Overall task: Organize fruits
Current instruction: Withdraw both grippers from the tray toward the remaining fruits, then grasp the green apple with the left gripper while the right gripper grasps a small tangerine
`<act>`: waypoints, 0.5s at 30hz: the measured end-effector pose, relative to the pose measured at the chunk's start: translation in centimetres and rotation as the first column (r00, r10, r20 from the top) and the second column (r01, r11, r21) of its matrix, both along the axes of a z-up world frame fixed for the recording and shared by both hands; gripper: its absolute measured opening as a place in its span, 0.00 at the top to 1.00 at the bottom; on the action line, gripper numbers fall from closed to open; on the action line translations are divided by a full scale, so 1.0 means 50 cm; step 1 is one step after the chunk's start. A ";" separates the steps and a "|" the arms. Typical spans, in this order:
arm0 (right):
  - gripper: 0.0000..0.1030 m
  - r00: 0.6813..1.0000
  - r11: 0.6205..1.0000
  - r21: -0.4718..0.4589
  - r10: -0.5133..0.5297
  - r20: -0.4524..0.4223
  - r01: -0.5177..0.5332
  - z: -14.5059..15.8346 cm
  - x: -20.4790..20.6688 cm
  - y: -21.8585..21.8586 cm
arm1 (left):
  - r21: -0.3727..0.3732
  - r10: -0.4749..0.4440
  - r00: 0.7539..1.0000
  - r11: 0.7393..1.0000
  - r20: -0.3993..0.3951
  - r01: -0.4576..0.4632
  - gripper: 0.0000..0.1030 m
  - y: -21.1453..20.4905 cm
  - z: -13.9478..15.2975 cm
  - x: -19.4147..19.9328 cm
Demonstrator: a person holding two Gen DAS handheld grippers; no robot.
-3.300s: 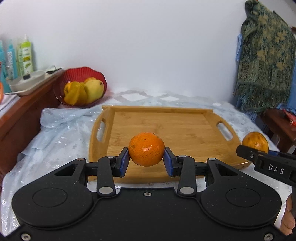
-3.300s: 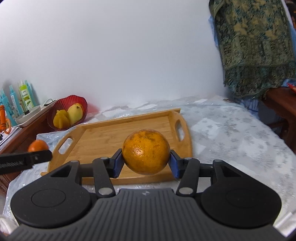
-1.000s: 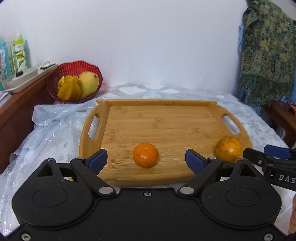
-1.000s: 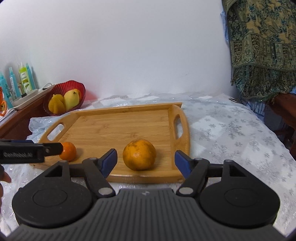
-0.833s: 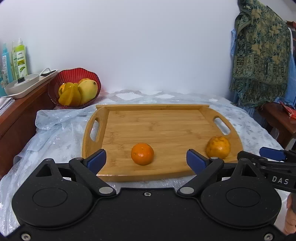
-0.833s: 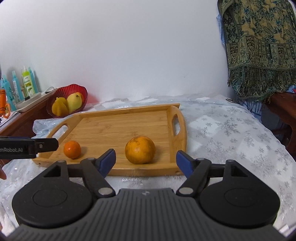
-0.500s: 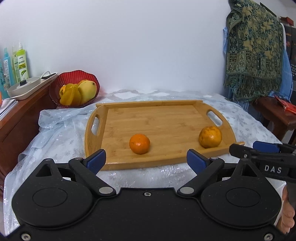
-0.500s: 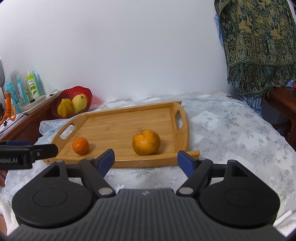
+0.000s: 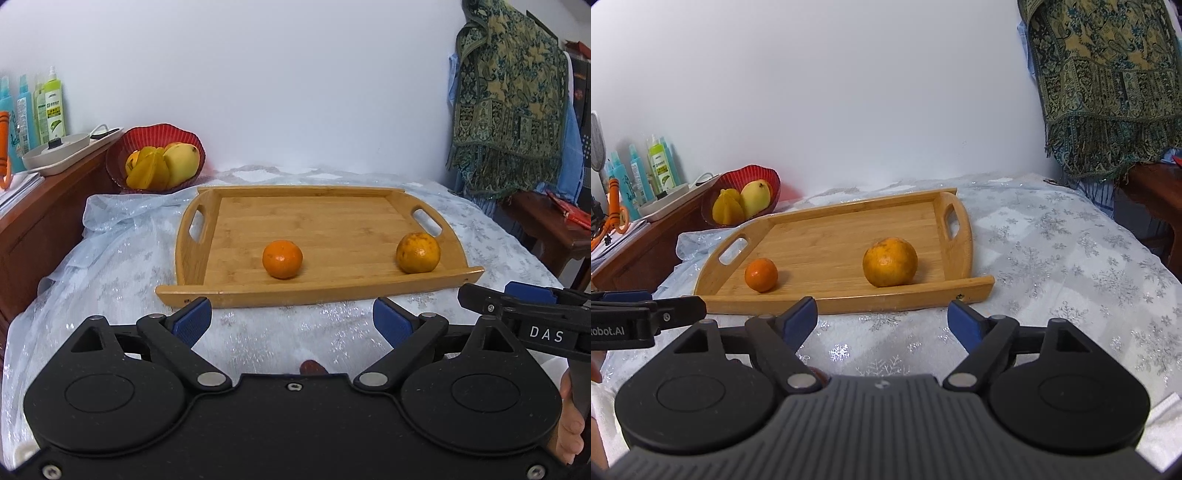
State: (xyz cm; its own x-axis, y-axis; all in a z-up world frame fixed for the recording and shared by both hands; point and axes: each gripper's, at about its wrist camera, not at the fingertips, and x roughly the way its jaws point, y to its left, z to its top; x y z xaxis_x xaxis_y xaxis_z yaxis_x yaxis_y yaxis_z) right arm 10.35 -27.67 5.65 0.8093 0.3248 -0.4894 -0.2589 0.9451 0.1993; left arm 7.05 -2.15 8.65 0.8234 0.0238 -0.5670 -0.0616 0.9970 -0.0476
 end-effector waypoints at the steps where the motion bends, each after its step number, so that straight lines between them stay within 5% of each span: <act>1: 0.15 1.000 1.000 -0.007 -0.001 0.010 0.001 -0.001 -0.007 -0.001 | 0.000 0.003 1.000 1.000 0.002 -0.003 0.09 0.000 -0.003 -0.008; 8: 0.15 0.997 0.998 -0.055 -0.015 0.076 0.019 -0.020 -0.073 -0.007 | -0.005 0.017 0.999 1.000 0.046 -0.017 0.10 0.003 -0.030 -0.088; 15: 0.21 0.990 0.993 -0.119 0.023 0.136 -0.007 -0.053 -0.154 -0.007 | 0.001 0.012 0.997 1.000 0.072 -0.012 0.34 -0.009 -0.062 -0.162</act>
